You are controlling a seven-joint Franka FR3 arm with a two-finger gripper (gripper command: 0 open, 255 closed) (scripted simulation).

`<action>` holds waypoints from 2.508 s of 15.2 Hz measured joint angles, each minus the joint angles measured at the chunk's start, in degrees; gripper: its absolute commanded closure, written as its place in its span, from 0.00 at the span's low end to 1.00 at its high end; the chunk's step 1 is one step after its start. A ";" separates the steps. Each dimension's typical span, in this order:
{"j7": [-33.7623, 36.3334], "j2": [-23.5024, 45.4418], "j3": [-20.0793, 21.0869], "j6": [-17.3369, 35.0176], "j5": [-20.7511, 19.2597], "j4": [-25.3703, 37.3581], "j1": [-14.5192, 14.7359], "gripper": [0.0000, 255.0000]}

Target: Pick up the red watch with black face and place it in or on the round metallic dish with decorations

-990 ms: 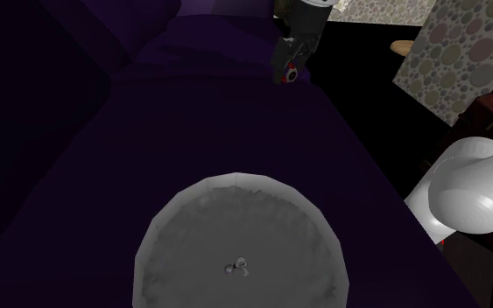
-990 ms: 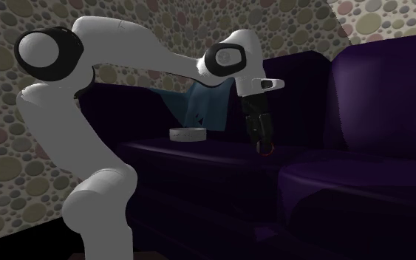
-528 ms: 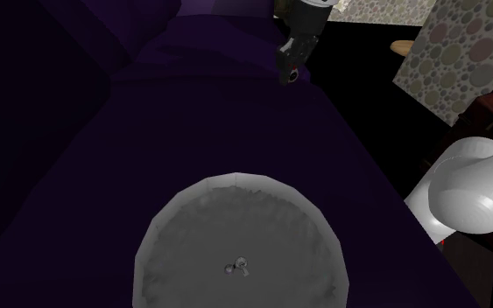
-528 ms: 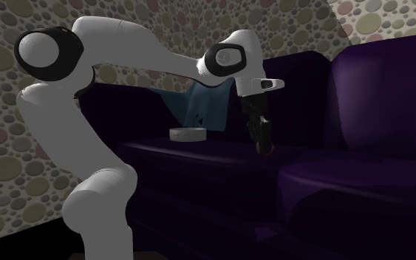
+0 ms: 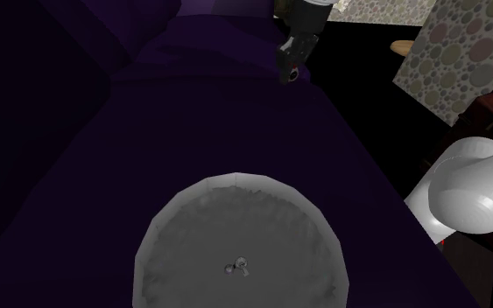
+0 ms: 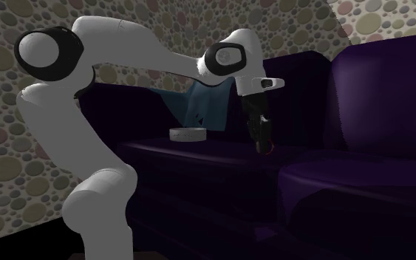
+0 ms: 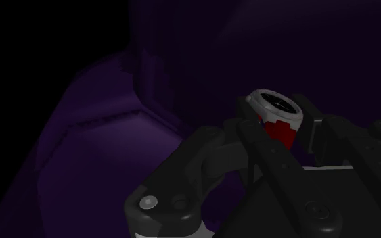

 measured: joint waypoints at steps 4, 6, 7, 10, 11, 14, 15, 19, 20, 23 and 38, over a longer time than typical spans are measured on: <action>-0.10 0.05 -0.14 -2.60 -0.07 2.68 -0.06 1.00; -0.08 0.47 -0.13 -4.02 -0.14 4.51 -0.11 1.00; -0.15 0.54 -0.21 -4.93 -0.18 5.50 -0.15 1.00; -0.18 1.25 -0.25 -7.06 -0.29 8.33 -0.26 1.00; -0.19 1.39 -0.26 -7.60 -0.32 9.01 -0.28 1.00; -0.16 2.11 -0.26 -9.96 -0.42 12.09 -0.36 1.00; -0.21 2.25 -0.31 -10.92 -0.45 13.19 -0.39 1.00; -0.28 3.19 -0.36 -13.74 -0.60 16.96 -0.51 1.00; -0.34 3.46 -0.41 -14.49 -0.65 17.96 -0.56 1.00; 0.21 4.00 0.03 -16.48 -0.62 20.49 -0.47 1.00; 19.38 -1.03 15.43 -20.63 5.42 20.30 4.57 1.00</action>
